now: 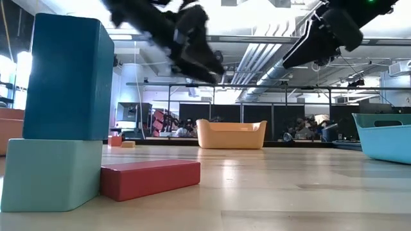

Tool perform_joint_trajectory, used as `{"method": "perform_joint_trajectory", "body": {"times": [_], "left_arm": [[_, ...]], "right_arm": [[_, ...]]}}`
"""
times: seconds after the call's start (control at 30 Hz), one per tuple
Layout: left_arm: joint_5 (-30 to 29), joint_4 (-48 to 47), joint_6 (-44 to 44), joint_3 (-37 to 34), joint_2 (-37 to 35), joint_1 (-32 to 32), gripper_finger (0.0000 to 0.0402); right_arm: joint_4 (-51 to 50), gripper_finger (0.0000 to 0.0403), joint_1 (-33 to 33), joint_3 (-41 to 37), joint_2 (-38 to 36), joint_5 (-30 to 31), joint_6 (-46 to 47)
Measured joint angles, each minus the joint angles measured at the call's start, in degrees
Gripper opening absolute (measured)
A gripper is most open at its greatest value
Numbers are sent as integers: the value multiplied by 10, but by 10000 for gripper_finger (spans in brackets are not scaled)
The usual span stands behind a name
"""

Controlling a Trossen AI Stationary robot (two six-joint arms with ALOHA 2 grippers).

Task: Sort blocks by size
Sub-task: Put the orange small block into the green bin

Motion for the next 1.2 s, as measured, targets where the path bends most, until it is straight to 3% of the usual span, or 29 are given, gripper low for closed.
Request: {"method": "perform_joint_trajectory", "body": {"times": [0.07, 0.13, 0.17, 0.23, 0.33, 0.43, 0.57, 0.77, 0.87, 0.97, 1.2], "left_arm": [[-103, -18, -48, -37, -32, -14, 231], [-208, -107, -121, -53, -65, -11, 231], [-245, -170, -149, -53, -79, 0, 231], [-259, -284, -205, -53, -104, 36, 231], [-198, -393, -238, -53, -131, 121, 231], [-170, -436, -190, -53, -133, 206, 231], [-142, -426, -92, -53, -130, 311, 232], [-24, -360, 3, -53, -126, 433, 250], [16, -343, 25, -53, -117, 477, 267], [14, -346, 39, -53, -106, 510, 279], [77, -345, 64, -53, -48, 563, 282]], "right_arm": [[10, 243, -2, -2, 0, 14, -2], [20, 243, -8, -3, 0, 15, -13], [23, 243, -12, -3, 0, 14, -24], [32, 243, -20, -3, 0, 10, -52], [53, 243, -35, -3, 0, 8, -86], [78, 243, -52, -3, 0, -9, -113], [91, 243, -68, -3, 0, -52, -135], [90, 243, -81, -3, 0, -73, -145], [89, 243, -83, -3, 0, -74, -145], [88, 243, -83, -3, 0, -77, -143], [90, 243, -84, -3, 0, -80, -143]]}}
